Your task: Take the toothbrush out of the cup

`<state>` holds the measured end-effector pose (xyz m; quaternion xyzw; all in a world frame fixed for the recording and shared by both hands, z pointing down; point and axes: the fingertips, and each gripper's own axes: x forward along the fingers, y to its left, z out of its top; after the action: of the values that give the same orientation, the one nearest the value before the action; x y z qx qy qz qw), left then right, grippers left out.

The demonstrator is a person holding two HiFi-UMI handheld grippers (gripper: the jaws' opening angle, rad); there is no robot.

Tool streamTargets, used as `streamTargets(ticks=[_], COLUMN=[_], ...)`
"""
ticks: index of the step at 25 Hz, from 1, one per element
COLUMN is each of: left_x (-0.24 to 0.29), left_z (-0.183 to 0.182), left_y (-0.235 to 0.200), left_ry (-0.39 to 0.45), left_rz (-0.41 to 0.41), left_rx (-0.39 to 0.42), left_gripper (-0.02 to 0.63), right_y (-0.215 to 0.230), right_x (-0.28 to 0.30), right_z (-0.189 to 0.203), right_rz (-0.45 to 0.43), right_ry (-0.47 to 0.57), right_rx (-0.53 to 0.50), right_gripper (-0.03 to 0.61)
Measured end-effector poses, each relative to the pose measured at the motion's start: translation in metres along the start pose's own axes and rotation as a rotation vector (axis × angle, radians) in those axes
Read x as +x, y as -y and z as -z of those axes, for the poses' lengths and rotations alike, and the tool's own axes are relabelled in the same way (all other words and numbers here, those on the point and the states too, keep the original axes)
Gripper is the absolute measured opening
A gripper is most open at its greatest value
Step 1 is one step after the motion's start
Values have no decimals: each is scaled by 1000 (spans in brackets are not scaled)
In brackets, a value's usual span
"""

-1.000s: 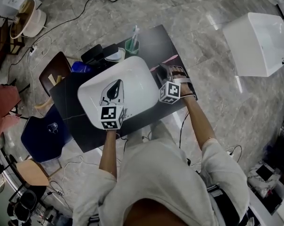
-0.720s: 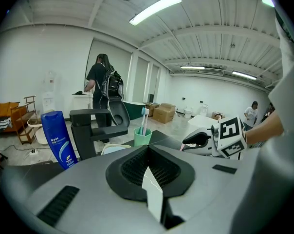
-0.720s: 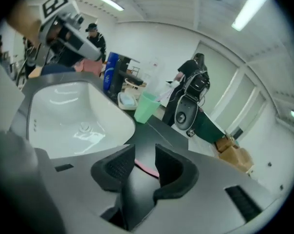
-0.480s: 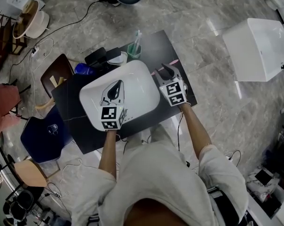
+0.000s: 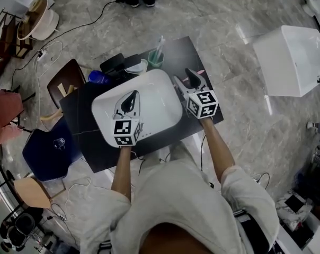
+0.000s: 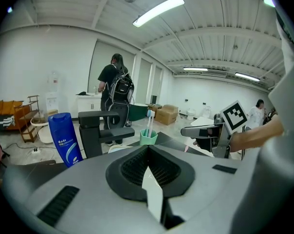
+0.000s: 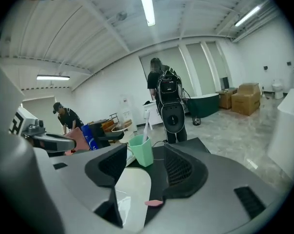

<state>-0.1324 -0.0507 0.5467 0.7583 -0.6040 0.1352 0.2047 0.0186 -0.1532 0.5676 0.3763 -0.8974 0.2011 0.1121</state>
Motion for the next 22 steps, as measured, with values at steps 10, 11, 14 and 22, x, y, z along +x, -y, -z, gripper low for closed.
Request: streamTargets(ticks=[10, 11, 14, 22], left_x=[0, -1, -1, -1], left_z=[2, 2, 2, 3], left_y=[-10, -12, -16, -27], left_ry=[2, 1, 2, -1], left_rz=[-21, -24, -31, -42], left_rx=[-24, -26, -32, -46], left_gripper=[25, 25, 25, 25], right_y=[-6, -6, -7, -6], right_x=[42, 49, 68, 107], right_z=[-23, -26, -32, -39], right_rz=[-36, -40, -49, -66], right_ry=[6, 4, -11, -59], right_rx=[-20, -23, -38, -73], right_gripper=[219, 218, 207, 170])
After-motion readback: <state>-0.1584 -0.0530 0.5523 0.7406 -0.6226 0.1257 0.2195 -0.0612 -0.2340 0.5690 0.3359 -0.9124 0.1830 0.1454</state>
